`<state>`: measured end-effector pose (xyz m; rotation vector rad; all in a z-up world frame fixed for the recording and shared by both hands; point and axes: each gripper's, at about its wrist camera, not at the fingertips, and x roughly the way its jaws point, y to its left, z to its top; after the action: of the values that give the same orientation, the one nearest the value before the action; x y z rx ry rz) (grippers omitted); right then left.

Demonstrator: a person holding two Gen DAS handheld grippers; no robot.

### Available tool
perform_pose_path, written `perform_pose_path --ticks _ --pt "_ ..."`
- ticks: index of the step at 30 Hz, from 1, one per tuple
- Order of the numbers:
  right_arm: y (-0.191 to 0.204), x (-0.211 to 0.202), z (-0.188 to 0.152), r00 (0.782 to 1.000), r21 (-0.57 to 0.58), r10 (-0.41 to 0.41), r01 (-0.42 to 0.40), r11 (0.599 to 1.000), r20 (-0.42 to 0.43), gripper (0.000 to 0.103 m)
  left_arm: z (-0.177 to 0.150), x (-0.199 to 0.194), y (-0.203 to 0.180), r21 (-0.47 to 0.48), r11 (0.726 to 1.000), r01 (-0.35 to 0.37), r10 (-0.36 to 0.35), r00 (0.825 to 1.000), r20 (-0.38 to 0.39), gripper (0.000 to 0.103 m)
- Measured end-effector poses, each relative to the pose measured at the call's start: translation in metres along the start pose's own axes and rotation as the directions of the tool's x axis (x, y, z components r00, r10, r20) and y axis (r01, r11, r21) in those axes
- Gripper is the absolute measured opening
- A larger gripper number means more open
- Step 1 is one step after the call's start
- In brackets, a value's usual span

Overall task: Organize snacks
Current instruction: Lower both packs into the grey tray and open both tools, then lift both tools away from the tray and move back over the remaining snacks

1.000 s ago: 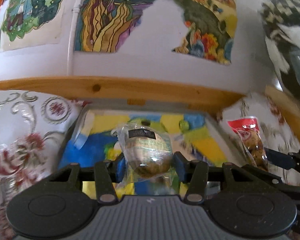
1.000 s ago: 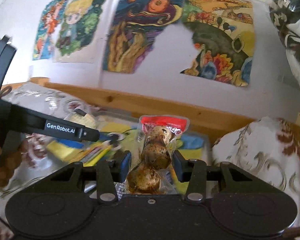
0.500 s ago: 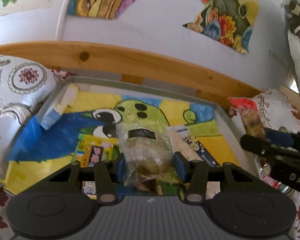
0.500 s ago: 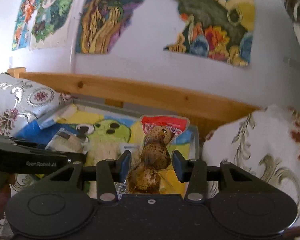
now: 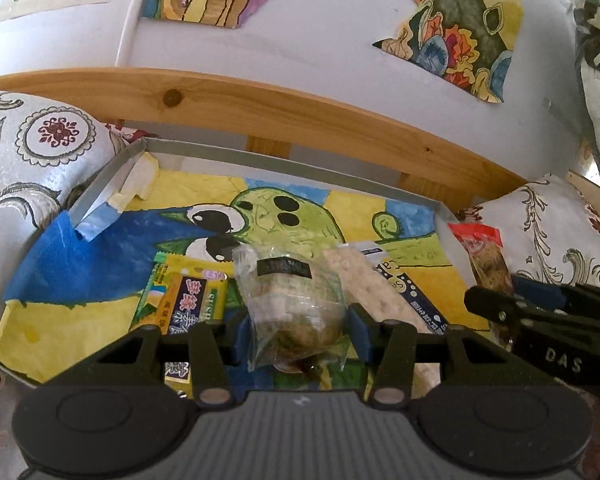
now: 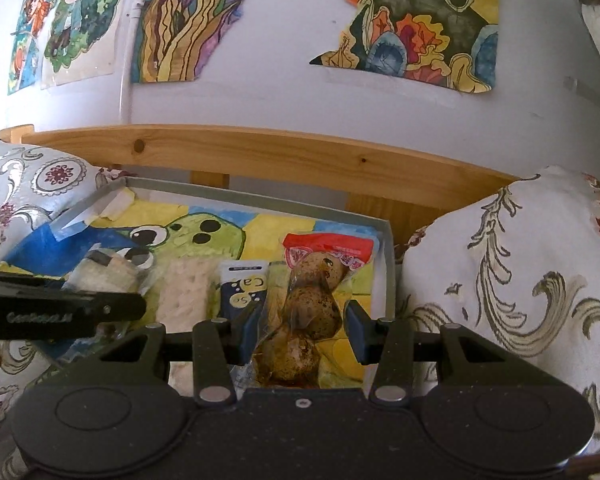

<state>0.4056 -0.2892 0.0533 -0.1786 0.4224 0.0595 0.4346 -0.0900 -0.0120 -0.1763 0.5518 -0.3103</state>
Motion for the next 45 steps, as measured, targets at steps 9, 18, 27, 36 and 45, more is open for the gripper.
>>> perform_pose_path --ticks 9,18,27,36,45 --pt "0.002 0.017 0.002 0.999 -0.01 0.018 -0.019 1.0 -0.036 0.048 0.002 -0.001 0.0 -0.007 1.0 -0.002 0.002 1.0 -0.008 0.056" --pt "0.002 0.011 -0.001 0.999 -0.007 0.021 -0.021 1.0 -0.042 0.053 0.002 -0.007 0.002 -0.047 0.999 -0.015 0.015 1.0 0.006 0.078" --pt "-0.004 -0.026 0.014 0.999 0.013 0.006 -0.006 1.0 0.04 0.075 0.009 -0.035 -0.001 -0.076 0.996 -0.038 0.044 0.996 0.079 0.099" --pt "0.005 -0.085 0.021 0.991 0.015 0.026 -0.028 0.999 0.134 0.098 0.009 -0.084 0.002 -0.072 0.995 -0.074 0.084 0.987 0.14 0.102" --pt "0.027 -0.141 0.024 0.98 -0.022 0.077 -0.074 0.997 0.184 0.102 -0.002 -0.134 0.002 -0.053 0.992 -0.112 0.119 0.98 0.16 0.103"
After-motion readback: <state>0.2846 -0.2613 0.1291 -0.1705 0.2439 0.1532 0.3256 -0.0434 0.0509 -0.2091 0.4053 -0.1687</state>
